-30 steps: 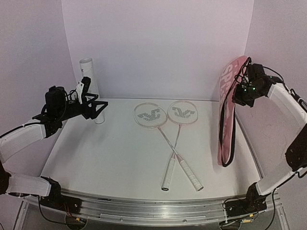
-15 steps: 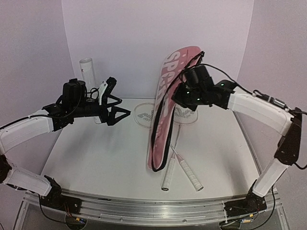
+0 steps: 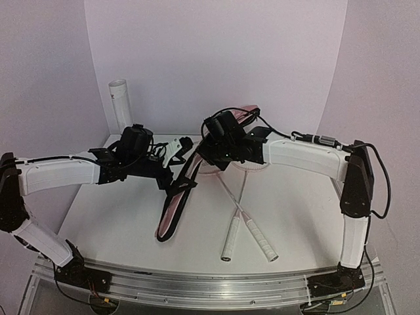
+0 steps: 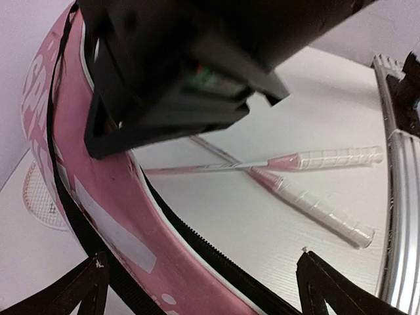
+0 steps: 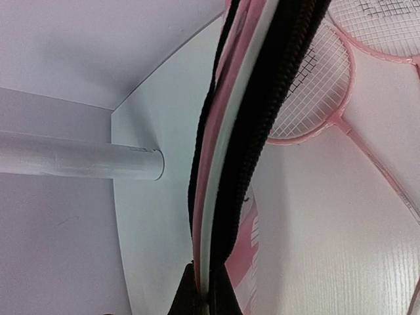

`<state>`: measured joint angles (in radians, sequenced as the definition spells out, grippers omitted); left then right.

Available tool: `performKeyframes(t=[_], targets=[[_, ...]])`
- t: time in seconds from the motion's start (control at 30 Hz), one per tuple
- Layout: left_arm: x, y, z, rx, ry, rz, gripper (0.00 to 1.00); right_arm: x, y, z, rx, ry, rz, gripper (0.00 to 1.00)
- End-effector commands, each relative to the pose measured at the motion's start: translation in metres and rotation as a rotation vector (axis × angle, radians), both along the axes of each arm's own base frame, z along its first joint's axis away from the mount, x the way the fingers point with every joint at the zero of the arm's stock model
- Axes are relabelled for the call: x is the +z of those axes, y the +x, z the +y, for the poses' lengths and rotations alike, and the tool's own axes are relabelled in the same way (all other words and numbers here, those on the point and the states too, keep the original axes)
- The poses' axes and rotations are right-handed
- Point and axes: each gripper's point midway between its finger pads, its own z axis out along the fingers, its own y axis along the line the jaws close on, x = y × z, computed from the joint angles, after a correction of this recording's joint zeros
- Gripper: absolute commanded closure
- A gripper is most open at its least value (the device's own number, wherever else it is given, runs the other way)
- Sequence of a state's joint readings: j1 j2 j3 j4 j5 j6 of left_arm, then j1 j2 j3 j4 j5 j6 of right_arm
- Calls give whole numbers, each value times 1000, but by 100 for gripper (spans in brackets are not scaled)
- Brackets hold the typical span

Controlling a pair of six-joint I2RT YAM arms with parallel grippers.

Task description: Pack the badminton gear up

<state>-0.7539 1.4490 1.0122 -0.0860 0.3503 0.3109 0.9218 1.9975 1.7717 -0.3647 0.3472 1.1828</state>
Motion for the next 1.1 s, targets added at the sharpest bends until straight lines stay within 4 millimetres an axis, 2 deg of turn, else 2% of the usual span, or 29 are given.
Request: performKeyframes(t=[0.0, 0.07, 0.1, 0.13, 0.2, 0.23, 0.27, 0.4, 0.43, 0.5, 0.53, 0.57, 0.6, 0.67, 0.73, 0.83, 0.97, 1.07], targets=[[-21, 19, 3, 36, 87, -83, 3, 45, 5, 25, -1, 177, -48, 100], [-23, 23, 5, 59, 89, -92, 11, 46, 3, 25, 16, 166, -53, 100], [-22, 23, 5, 61, 84, -94, 20, 46, 2, 25, 22, 162, -54, 100], [-21, 23, 5, 64, 74, -84, 33, 44, 1, 24, 26, 155, -54, 100], [-19, 19, 2, 59, 48, -50, 74, 40, -1, 24, 36, 146, -47, 100], [-18, 15, 0, 44, 34, -30, 89, 37, -2, 25, 47, 143, -40, 100], [-18, 12, -1, 34, 22, -4, 98, 33, -4, 27, 63, 136, -36, 100], [-11, 5, 1, 47, -63, 162, 100, 28, -2, 46, 254, 128, -27, 100], [-9, 5, 5, 61, -99, 226, 100, 30, -3, 50, 338, 123, -37, 95], [-4, 4, 13, 71, -167, 330, 100, 37, -7, 47, 457, 117, -57, 73], [-1, 2, 16, 68, -196, 366, 100, 41, -10, 42, 496, 114, -66, 58], [3, 0, 18, 58, -225, 391, 100, 44, -13, 36, 526, 106, -75, 39], [3, -3, 21, 54, -241, 409, 100, 46, -16, 29, 552, 81, -91, 26], [8, -9, 21, 23, -277, 388, 100, 52, -26, 18, 593, 26, -123, 18], [3, -13, 23, 11, -297, 389, 100, 47, -36, 13, 631, 11, -111, 18], [-10, -17, 24, -3, -290, 376, 100, 21, -46, 11, 637, 24, -20, 26], [-10, -11, 23, 20, -310, 385, 100, 7, -47, 19, 651, 46, 12, 51], [-10, -9, 22, 32, -322, 396, 100, 6, -57, 27, 695, 51, 7, 53]])
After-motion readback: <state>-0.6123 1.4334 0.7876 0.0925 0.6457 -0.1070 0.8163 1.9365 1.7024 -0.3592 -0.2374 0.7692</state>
